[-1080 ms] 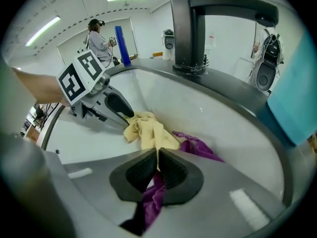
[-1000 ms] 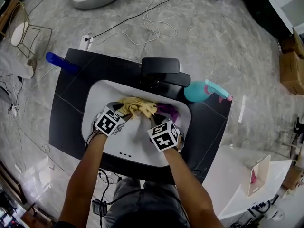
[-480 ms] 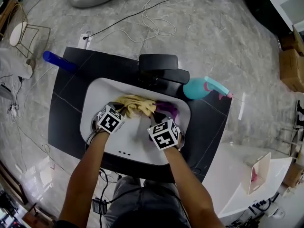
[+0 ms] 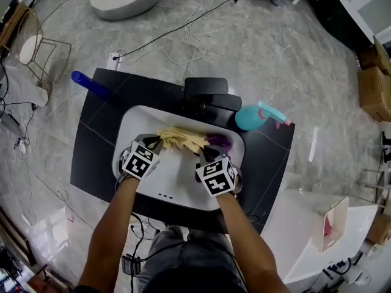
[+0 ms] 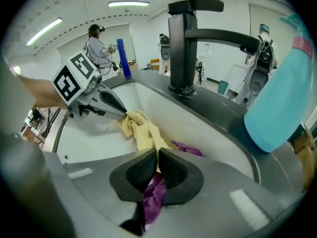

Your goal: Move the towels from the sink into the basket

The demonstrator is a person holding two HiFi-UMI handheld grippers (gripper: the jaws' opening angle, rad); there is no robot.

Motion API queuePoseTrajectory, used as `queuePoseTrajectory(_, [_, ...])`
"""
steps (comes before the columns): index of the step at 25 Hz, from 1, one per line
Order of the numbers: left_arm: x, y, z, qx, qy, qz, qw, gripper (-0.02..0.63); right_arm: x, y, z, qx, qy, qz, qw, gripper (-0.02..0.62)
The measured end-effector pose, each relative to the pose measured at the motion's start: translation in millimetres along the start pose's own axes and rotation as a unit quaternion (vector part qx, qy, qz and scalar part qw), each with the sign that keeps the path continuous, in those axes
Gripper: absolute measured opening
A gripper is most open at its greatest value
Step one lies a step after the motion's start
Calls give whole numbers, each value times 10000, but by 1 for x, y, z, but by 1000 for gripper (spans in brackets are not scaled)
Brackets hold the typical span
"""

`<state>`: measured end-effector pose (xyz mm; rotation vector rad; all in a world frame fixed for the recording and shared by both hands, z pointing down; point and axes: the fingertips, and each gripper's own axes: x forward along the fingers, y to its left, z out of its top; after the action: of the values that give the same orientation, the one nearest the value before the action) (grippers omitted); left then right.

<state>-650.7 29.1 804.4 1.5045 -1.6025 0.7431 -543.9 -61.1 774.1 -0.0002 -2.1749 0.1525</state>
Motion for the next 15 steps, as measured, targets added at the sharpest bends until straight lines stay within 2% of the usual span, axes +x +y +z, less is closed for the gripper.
queuePoseTrajectory(6, [-66,-5,23,100,-538,243,9982,32,-42,13,21,-51,-331,-163,9993,23])
queuePoseTrajectory(15, [-166,-22,61,398,-1215,574,9901,32,-123,34,78,-276,-1233,-451,9910,21])
